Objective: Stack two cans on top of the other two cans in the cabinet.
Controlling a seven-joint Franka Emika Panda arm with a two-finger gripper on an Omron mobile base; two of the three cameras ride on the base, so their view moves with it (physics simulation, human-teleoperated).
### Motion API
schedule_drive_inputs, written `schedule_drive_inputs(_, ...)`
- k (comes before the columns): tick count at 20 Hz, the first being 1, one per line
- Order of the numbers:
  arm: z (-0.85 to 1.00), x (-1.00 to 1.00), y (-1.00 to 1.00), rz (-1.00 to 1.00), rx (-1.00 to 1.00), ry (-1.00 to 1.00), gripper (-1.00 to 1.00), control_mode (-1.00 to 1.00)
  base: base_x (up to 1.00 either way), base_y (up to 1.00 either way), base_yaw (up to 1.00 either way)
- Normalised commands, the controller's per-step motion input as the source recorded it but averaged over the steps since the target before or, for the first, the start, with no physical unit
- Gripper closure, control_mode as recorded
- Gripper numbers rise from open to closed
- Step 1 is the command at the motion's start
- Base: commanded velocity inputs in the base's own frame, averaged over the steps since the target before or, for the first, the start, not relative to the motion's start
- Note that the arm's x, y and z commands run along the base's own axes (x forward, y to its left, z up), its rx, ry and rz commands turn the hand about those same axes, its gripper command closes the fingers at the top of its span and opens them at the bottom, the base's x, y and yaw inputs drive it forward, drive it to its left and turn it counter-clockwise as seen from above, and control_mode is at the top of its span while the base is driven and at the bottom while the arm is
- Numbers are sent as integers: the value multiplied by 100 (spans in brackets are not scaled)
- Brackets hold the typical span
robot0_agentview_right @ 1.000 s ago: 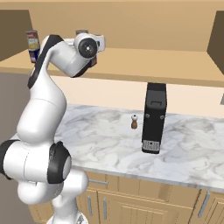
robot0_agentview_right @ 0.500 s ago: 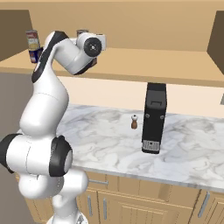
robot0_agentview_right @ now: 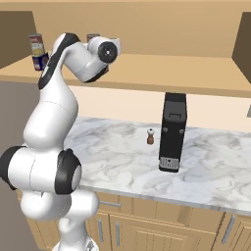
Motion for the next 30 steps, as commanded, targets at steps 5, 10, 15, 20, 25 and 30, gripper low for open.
schedule_drive_inputs(5, 0, 1, -1, 2, -5, 0, 100, -100, 0, 0, 0)
schedule_drive_inputs(10, 0, 0, -6, 1, -5, 0, 100, -100, 0, 0, 0)
schedule_drive_inputs(15, 0, 0, -5, 0, -2, -1, 100, -100, 0, 0, 0)
schedule_drive_inputs(20, 0, 0, -3, 0, 0, 0, 100, -100, 0, 0, 0)
schedule_drive_inputs(25, -2, 5, -2, 0, 0, 0, 100, -100, 0, 0, 0)
schedule_drive_inputs(30, -2, 6, -6, 0, 0, 0, 100, -100, 0, 0, 0)
